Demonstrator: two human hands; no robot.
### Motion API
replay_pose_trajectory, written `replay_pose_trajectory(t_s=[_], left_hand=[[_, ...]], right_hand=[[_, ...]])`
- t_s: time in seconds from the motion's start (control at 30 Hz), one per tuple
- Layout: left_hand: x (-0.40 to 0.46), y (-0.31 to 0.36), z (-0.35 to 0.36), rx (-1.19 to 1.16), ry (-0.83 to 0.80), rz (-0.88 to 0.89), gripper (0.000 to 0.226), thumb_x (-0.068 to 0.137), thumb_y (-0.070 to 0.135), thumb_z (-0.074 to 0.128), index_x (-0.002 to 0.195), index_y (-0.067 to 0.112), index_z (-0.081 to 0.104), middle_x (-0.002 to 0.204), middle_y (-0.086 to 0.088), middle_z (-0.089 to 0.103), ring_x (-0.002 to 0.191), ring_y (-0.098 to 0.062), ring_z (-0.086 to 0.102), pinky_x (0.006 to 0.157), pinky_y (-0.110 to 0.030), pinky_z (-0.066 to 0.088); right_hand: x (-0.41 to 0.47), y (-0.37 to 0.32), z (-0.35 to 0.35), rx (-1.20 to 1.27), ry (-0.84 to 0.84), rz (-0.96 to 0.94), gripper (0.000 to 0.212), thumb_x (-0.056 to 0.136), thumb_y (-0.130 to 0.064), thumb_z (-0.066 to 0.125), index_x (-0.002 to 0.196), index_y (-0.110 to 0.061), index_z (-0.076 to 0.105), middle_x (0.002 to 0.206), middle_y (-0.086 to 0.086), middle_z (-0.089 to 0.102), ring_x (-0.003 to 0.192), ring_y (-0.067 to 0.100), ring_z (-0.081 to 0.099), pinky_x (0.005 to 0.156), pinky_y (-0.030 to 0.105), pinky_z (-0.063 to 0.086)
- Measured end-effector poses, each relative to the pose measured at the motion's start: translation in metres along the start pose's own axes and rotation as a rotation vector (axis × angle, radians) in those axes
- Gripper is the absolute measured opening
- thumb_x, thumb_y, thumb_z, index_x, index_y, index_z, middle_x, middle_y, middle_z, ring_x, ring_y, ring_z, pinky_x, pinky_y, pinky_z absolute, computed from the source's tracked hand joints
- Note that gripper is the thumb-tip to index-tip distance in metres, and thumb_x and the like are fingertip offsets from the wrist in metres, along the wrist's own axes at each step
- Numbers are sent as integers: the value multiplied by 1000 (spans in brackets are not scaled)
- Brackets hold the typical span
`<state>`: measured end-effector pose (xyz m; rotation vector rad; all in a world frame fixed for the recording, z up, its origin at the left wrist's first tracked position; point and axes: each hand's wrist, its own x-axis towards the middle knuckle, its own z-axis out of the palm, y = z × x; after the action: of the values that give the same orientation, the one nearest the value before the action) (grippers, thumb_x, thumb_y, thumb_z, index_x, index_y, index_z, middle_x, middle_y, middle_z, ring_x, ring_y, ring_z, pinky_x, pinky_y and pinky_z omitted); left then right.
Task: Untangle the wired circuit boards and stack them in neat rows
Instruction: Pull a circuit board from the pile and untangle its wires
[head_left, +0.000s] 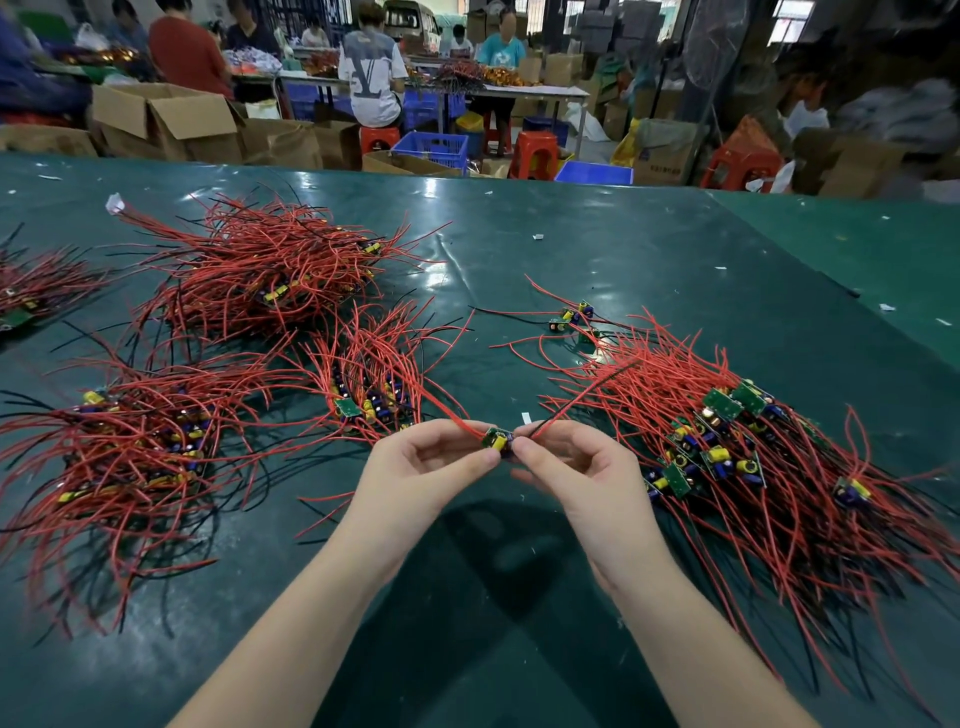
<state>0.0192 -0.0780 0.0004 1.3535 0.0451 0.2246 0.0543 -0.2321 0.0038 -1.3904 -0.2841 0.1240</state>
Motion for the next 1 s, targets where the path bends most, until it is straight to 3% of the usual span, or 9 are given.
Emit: replay_pose_trajectory(t_s=[0.33,0.47,0.63,0.73,0.9,1.0], left_hand=[[-5,2,7,232,73,80,20,75,2,78,89,16,76,87,2,77,84,-12,73,75,-15,52],[-7,2,11,206,141,113,17,74,2,78,86,14,76,85,3,77,84,-10,72,74,-13,51],[-7,1,12,22,170,12,11,74,5,77,83,12,77,89,-6,76,86,-17,72,78,-22,55],[-6,2,14,-166,168,-65,15,64,15,76,77,9,78,91,-13,75,87,-20,72,80,-27,58],[-6,6,13,-330,107,-186,16,67,14,70,78,7,79,88,-12,75,81,-16,72,69,-21,56],[-5,9,11,-360,58,-257,17,66,17,69,78,9,79,83,-9,75,75,-13,72,64,-19,56]], right_hand=[[0,1,2,-112,-3,-97,22,83,0,71,80,-21,75,81,4,75,78,15,70,75,25,56],[-1,1,2,-105,24,-110,24,82,1,70,78,-22,75,78,3,75,74,13,70,72,20,53],[-2,1,4,-98,34,-129,25,82,1,70,80,-23,76,81,1,76,79,16,72,77,23,56],[0,-1,4,-85,31,-125,27,83,2,69,80,-24,76,81,1,76,79,14,72,75,22,55],[1,-5,2,-11,-21,-95,29,84,2,68,78,-25,76,82,0,75,79,11,70,69,18,52],[2,-7,-2,82,-66,9,18,78,-8,73,78,-25,77,82,-2,74,80,11,69,64,17,51]])
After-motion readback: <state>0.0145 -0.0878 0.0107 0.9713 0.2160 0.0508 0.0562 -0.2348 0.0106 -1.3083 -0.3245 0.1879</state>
